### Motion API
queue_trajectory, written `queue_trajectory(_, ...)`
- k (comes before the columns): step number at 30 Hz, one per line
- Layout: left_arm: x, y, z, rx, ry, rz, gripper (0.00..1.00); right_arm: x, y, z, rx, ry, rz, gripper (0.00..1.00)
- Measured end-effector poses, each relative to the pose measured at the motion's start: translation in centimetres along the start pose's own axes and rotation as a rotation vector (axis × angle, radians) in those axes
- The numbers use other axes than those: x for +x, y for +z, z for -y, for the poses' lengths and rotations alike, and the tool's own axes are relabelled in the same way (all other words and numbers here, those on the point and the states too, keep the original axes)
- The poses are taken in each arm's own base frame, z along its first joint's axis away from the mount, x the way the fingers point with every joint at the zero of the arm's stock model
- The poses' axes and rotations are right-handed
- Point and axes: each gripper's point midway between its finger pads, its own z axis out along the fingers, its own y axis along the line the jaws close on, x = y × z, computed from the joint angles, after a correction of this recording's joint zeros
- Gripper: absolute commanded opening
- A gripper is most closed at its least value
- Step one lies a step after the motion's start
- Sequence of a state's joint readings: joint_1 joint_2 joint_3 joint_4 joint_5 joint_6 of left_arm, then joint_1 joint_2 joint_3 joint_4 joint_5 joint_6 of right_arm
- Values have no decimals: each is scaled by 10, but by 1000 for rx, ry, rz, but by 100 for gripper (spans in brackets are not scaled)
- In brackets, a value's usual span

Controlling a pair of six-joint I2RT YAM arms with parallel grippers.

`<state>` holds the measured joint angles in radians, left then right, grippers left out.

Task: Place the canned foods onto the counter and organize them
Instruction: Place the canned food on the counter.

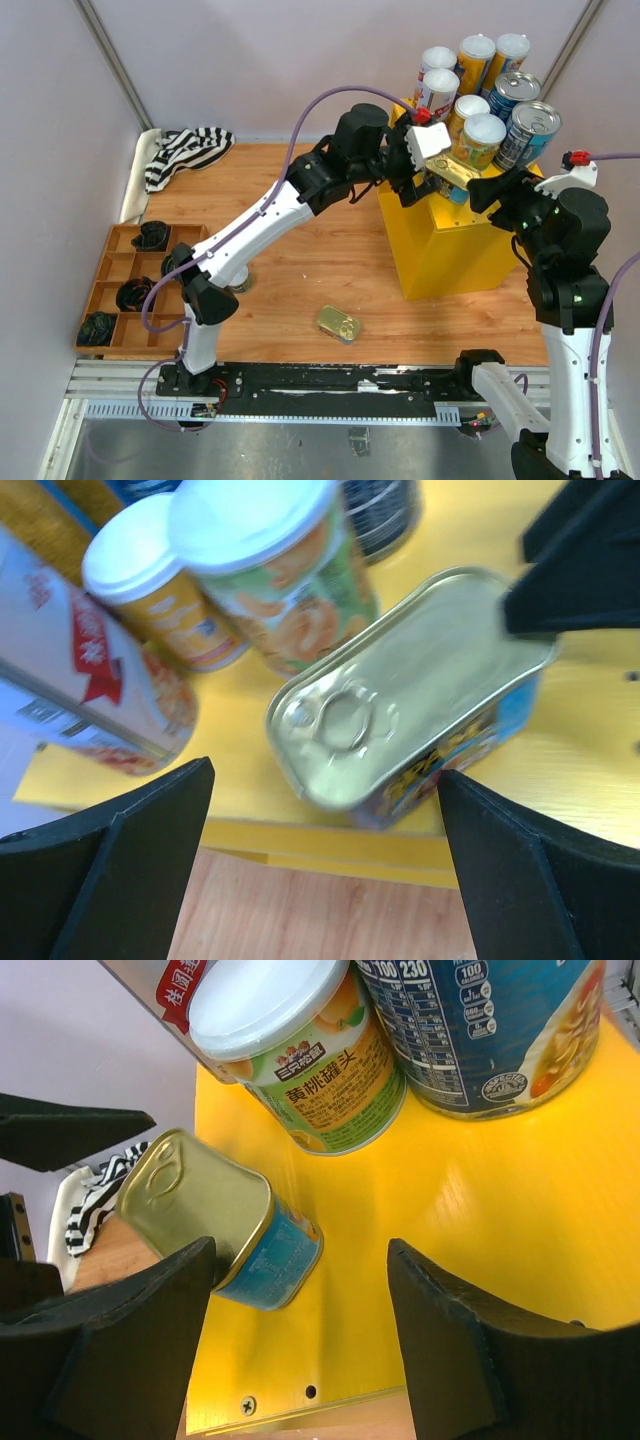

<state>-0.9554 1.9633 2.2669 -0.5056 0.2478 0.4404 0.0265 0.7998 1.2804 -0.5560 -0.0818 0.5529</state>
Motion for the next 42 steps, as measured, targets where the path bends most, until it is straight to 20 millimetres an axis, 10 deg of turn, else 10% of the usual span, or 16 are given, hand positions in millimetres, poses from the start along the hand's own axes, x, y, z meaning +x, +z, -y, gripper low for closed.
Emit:
queue_trajectory(7, 24, -4, -35, -75, -37, -12, 100, -5, -4, 4, 21, -52, 8, 72)
queue_trajectory(42, 19, -10, -52, -245, -232, 98, 78, -3, 16, -30, -154, 63, -12, 31)
